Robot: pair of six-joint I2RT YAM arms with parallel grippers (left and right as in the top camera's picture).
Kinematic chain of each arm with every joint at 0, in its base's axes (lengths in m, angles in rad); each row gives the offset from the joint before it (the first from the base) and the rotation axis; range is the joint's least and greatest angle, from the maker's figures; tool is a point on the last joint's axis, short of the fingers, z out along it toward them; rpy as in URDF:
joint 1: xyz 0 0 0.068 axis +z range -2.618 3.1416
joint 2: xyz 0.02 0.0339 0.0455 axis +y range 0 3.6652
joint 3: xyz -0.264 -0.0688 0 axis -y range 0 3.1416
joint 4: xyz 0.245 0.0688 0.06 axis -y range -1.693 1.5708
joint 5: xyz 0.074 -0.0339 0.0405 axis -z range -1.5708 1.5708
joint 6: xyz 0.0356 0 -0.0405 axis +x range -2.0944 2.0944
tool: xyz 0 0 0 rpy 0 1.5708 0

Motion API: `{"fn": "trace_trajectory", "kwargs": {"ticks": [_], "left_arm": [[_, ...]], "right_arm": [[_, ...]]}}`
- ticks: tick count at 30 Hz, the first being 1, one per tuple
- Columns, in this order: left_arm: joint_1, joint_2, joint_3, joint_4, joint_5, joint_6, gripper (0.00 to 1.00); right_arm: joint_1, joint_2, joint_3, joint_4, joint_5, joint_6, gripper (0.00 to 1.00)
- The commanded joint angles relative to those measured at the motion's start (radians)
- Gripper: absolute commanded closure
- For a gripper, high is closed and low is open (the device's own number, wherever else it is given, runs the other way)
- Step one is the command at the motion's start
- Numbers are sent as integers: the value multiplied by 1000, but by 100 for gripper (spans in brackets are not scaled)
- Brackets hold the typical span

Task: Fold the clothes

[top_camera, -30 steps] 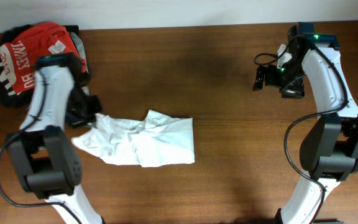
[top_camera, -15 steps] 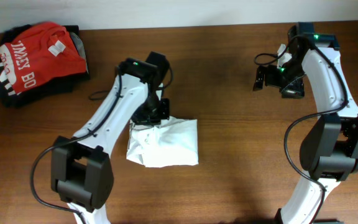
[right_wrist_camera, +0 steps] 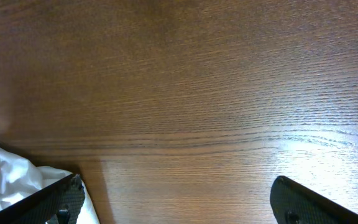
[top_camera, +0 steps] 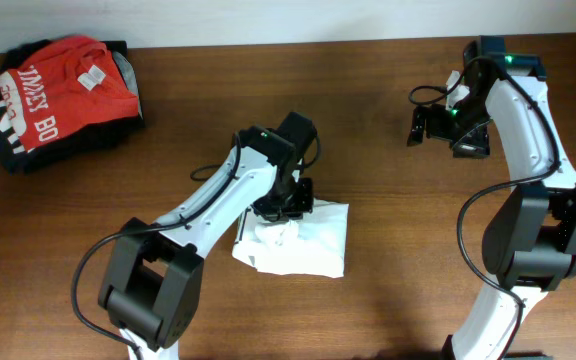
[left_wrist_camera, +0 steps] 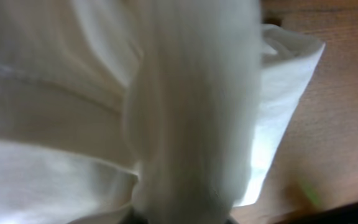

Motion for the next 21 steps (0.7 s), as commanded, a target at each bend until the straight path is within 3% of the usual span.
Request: {"fn": "trace_trajectory", "kwargs": {"ticks": [1, 9, 10, 11, 15, 17, 19, 21], "left_arm": [[-22, -21, -6, 3, 22, -6, 82], [-101, -23, 3, 19, 151, 1, 78], [-116, -23, 3, 32, 151, 1, 64], [-129, -23, 3, 45, 151, 1, 60], [-142, -23, 3, 62, 152, 2, 61], [-140, -35, 11, 59, 152, 42, 68], [-124, -64, 55, 18, 114, 58, 69], [-70, -95, 122, -87, -56, 56, 64]], "right_arm": [[3, 4, -6, 0, -6, 3, 1], [3, 4, -6, 0, -6, 3, 1], [3, 4, -6, 0, -6, 3, 1], [3, 4, -6, 0, -6, 3, 1], [3, 4, -6, 0, -5, 3, 1], [3, 4, -6, 0, -5, 3, 1], [3, 4, -6, 0, -6, 3, 1], [3, 4, -6, 0, -6, 3, 1]]}}
